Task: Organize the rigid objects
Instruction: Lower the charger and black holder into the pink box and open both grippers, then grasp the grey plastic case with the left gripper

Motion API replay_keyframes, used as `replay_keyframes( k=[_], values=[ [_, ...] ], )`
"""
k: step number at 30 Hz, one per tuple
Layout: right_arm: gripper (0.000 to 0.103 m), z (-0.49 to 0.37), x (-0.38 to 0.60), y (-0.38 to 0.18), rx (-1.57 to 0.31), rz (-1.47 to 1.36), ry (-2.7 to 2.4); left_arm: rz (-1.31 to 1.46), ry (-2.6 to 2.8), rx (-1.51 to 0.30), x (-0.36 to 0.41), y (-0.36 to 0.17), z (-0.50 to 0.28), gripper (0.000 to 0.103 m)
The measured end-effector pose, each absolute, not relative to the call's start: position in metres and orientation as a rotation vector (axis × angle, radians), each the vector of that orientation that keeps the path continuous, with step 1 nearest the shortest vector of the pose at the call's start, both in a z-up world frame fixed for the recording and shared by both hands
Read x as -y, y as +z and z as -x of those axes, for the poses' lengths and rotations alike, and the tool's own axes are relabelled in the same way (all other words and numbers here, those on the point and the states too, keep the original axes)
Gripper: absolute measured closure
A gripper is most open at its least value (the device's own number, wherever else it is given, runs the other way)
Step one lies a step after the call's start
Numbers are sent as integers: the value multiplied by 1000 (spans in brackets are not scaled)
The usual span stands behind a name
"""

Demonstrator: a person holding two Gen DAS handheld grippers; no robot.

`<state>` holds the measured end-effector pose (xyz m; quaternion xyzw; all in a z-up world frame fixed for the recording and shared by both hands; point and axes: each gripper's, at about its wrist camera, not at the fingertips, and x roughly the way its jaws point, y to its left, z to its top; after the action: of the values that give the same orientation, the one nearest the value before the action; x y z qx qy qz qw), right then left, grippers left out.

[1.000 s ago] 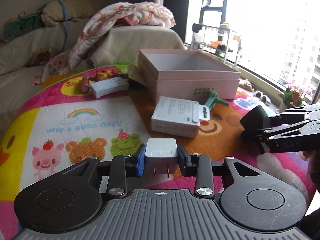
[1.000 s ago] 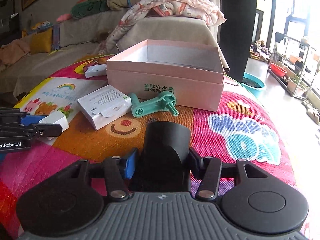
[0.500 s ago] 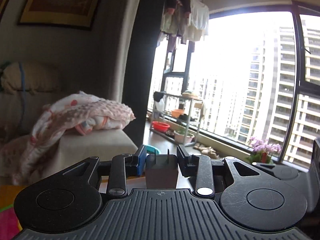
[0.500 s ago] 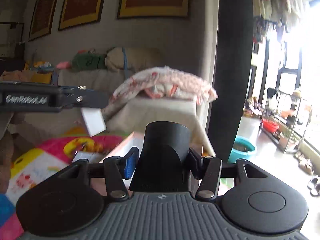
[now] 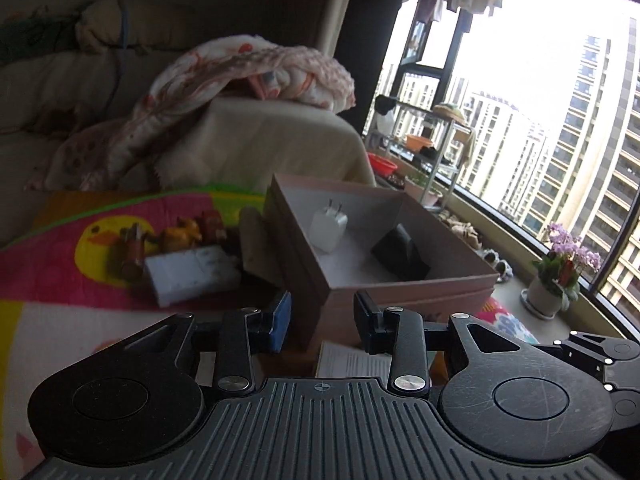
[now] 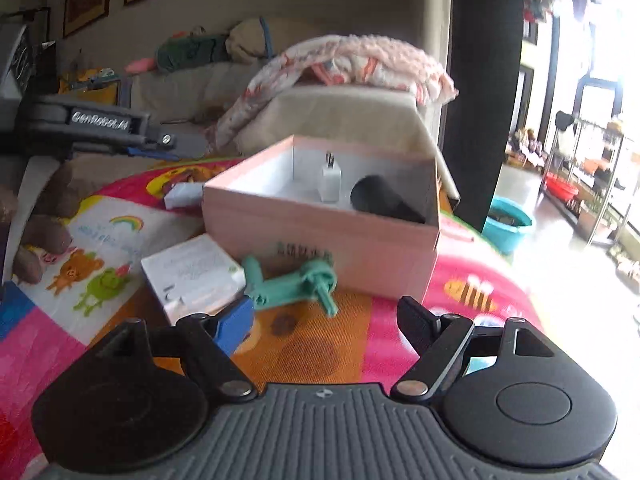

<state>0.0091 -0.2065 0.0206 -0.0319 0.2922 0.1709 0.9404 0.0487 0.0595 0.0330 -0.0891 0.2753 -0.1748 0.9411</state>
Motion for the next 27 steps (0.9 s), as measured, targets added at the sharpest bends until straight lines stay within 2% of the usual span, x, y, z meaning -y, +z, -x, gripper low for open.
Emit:
replay_keyframes(
  k=[10,20,24,27],
  values=[
    [24,-9,214,9,-647,-31,295,341,-373,-637,-73,3,-33,65],
    [24,-13,217,8,-658,-46,270,112,-422,-559,-42,21,-2,65],
    [24,-12,218,8,-654,-49,258,128,-303,-503,-61,32,-22,65],
    [24,-13,218,8,-659,-50,258,33,-207,-483,-77,37,-58,65]
  ],
)
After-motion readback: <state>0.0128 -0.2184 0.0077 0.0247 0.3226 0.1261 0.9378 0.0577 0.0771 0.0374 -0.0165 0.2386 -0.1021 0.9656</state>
